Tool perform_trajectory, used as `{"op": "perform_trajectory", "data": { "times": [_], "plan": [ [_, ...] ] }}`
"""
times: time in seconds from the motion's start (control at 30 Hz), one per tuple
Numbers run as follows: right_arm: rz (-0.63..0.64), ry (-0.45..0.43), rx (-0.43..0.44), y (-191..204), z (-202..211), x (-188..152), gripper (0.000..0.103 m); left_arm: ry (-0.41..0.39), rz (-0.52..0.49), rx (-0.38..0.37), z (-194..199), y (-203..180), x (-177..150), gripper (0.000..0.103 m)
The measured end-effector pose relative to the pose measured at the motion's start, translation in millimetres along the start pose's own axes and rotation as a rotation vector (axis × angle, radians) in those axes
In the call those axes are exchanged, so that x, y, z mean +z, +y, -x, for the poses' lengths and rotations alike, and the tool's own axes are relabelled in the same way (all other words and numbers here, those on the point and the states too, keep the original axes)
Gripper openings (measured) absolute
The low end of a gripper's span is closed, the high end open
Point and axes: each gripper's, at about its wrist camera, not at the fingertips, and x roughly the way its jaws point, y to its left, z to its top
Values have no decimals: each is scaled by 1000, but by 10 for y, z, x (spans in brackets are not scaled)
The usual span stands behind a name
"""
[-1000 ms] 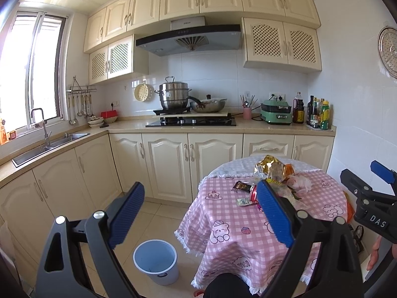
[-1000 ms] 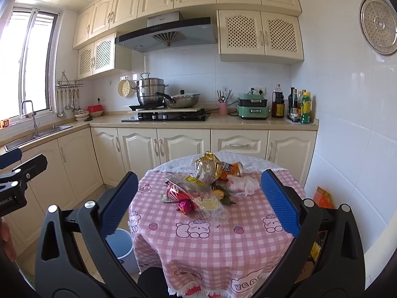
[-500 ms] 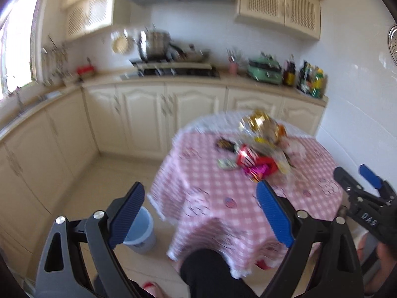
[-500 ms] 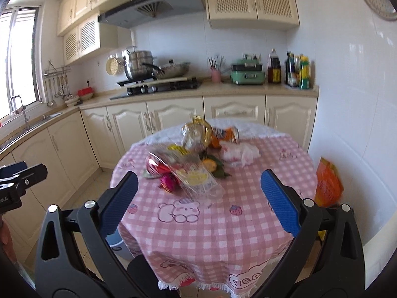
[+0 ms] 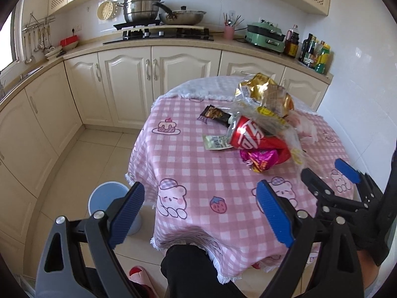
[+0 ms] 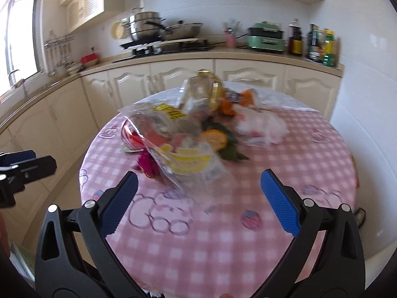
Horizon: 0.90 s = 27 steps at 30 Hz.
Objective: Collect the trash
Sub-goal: 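Grasp the red Coca-Cola can with the left tool while the right tool grasps the clear plastic bag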
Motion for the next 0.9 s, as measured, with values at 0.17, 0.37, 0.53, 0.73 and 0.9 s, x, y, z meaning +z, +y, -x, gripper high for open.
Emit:
{"op": "perform_trajectory", "data": {
  "times": [0.17,0.37,0.53,0.73,0.9],
  "plan": [
    [49,46,6,15,-315,64,65,2,-2,11,-54,34,42,90],
    [-3,70,67,-201,-380,27,21,-6,-1,-9,-144,18,164,90],
    [-43,-24,52,-372,-152,96,6,-9,-28,-61,-290,-121,246,90],
    [-74,-105,25,-478,10,210,4,81,65,-207,-562,-229,364,90],
    [-91,-98,34,-494,-92,238,4,108,184,-231,-788,-281,477,90]
  ]
}}
